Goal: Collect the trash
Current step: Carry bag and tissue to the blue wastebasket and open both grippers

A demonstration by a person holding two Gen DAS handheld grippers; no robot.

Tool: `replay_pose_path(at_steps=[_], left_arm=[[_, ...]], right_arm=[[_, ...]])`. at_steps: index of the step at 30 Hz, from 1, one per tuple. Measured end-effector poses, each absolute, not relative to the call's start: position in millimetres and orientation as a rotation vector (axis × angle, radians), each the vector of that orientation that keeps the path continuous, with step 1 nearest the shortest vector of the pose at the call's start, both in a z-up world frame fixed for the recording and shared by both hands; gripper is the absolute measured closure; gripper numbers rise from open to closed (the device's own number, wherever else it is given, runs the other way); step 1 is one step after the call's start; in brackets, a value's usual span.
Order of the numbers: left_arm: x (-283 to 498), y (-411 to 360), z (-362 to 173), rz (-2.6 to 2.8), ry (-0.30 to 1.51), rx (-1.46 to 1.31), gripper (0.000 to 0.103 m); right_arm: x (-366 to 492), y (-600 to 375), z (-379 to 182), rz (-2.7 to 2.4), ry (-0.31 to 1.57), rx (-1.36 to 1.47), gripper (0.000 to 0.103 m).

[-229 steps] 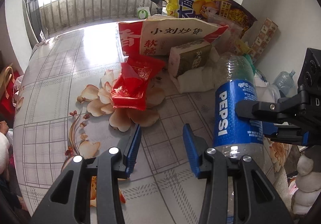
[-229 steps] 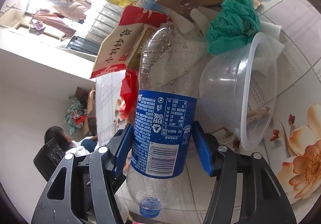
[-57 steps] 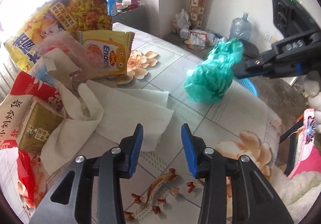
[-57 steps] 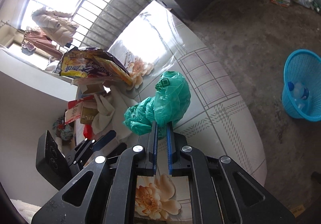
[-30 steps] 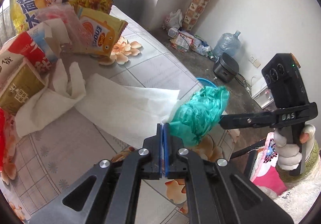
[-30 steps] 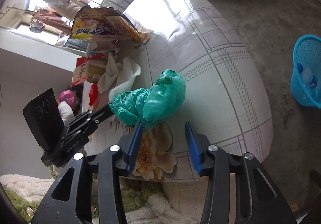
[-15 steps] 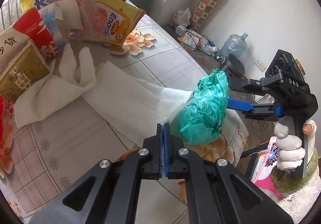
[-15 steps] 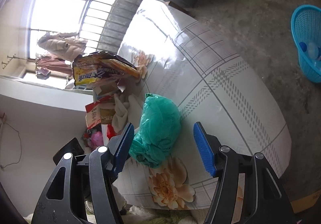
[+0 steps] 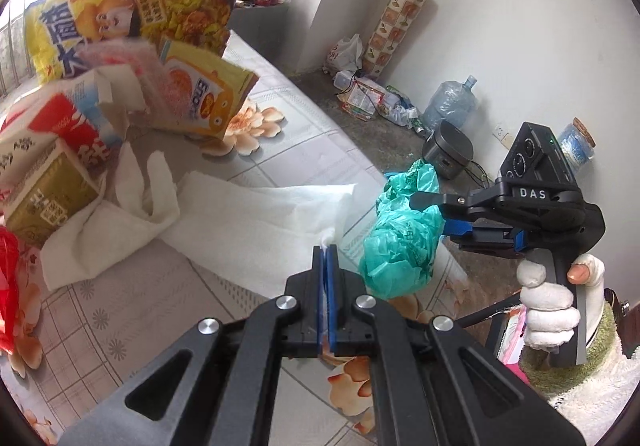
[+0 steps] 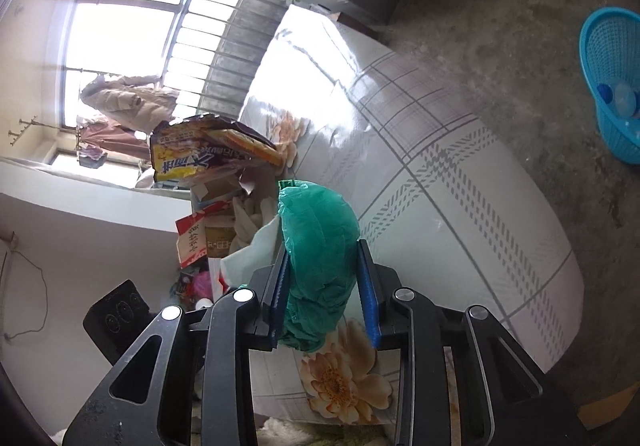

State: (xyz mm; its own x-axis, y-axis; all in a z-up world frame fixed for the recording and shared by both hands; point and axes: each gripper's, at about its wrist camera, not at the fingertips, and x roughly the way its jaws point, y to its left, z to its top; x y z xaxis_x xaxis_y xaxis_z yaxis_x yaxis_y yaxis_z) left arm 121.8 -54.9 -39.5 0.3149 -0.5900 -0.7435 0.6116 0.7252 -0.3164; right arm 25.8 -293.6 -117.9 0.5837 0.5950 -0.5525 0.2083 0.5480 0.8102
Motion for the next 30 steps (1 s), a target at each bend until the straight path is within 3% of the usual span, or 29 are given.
replay_pose_path(at_steps=[9, 18, 30], left_arm=[[136.8, -113.6, 8.7, -0.993, 0.901, 0.018, 0.102], [150.5, -247.7, 31.0, -1.273, 0.93, 0.069, 0.102], [159.8, -453.1, -65.9, -1.405, 1.244, 0.193, 0.102]], right_arm=[[-15.4, -360.1, -98.1, 0.124, 0.789, 1.04, 0.074], [-76.8, -446.9, -90.6, -0.213, 0.624, 1.054, 0.074], [-71.5, -525.3, -148.8, -0.597, 0.692, 0.943, 0.072]])
